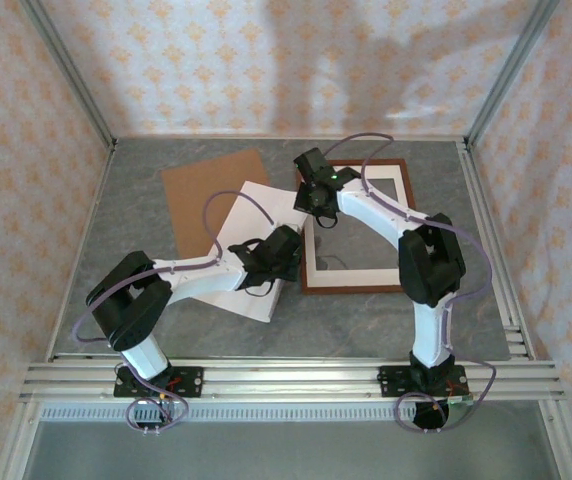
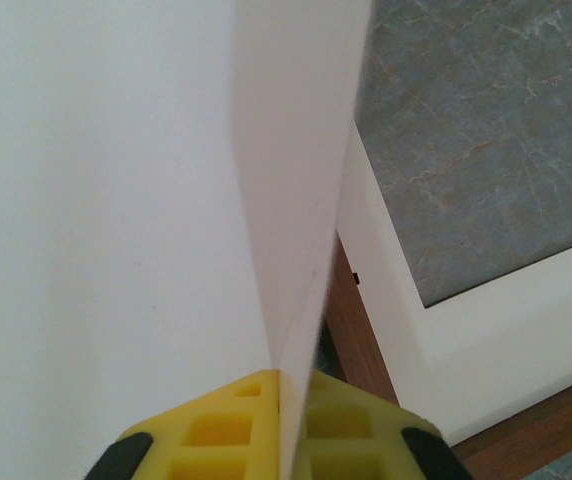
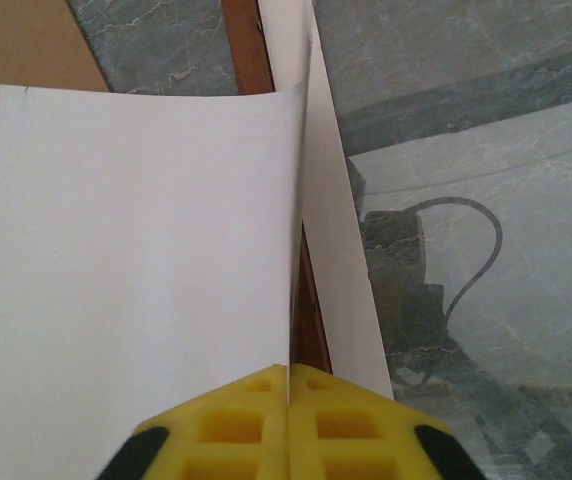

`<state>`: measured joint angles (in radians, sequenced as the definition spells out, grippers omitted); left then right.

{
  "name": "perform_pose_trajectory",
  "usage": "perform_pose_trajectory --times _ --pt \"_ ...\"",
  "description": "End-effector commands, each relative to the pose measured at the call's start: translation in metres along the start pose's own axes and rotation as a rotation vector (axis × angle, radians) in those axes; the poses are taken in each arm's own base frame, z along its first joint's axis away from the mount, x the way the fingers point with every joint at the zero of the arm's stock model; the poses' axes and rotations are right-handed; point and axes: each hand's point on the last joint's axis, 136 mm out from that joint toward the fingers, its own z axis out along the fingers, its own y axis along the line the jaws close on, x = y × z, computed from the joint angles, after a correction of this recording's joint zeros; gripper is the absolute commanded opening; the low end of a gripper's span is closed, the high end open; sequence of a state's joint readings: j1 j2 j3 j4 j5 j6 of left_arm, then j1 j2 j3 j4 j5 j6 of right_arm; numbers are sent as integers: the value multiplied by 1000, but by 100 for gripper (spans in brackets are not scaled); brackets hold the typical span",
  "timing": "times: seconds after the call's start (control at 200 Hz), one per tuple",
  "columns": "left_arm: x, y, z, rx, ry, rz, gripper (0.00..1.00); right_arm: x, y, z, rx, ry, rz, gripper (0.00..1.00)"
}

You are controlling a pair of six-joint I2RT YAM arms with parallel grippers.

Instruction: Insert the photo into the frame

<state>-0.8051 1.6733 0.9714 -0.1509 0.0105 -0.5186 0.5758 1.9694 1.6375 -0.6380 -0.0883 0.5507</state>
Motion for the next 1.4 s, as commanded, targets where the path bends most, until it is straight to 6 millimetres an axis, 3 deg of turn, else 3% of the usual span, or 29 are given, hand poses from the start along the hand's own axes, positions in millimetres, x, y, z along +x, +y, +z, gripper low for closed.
perform_pose_trajectory --times 0.0,0.145,0.3,0.45,0.586,0.666,0.811,0.941,1.171,1.396 --pt "-19 -7 -14 7 -62 -14 23 -8 0 -7 29 -27 -29 0" --pt "-33 -9 -49 35 -106 -4 53 -15 10 -24 -14 -12 -109 0" --pt "-51 -5 -109 74 -202 31 78 -24 4 -56 -60 23 -261 0" --pt "-67 14 -157 83 -309 15 88 -34 -21 -77 -119 85 -345 0" --pt "-78 36 -176 61 -373 -36 92 -49 -51 -84 -91 109 -409 0" --pt "-81 45 -178 42 -386 -52 93 -66 -72 -81 -42 86 -427 0" --pt "-85 42 -173 43 -382 -49 93 -98 -106 -71 39 35 -430 0" --pt "-84 42 -161 29 -361 -48 93 -120 -123 -60 45 29 -404 0" --pt "-84 42 -144 6 -340 -41 94 -146 -135 -43 0 34 -358 0" --pt "-84 42 -131 -15 -308 -32 95 -154 -145 -25 -9 70 -409 0"
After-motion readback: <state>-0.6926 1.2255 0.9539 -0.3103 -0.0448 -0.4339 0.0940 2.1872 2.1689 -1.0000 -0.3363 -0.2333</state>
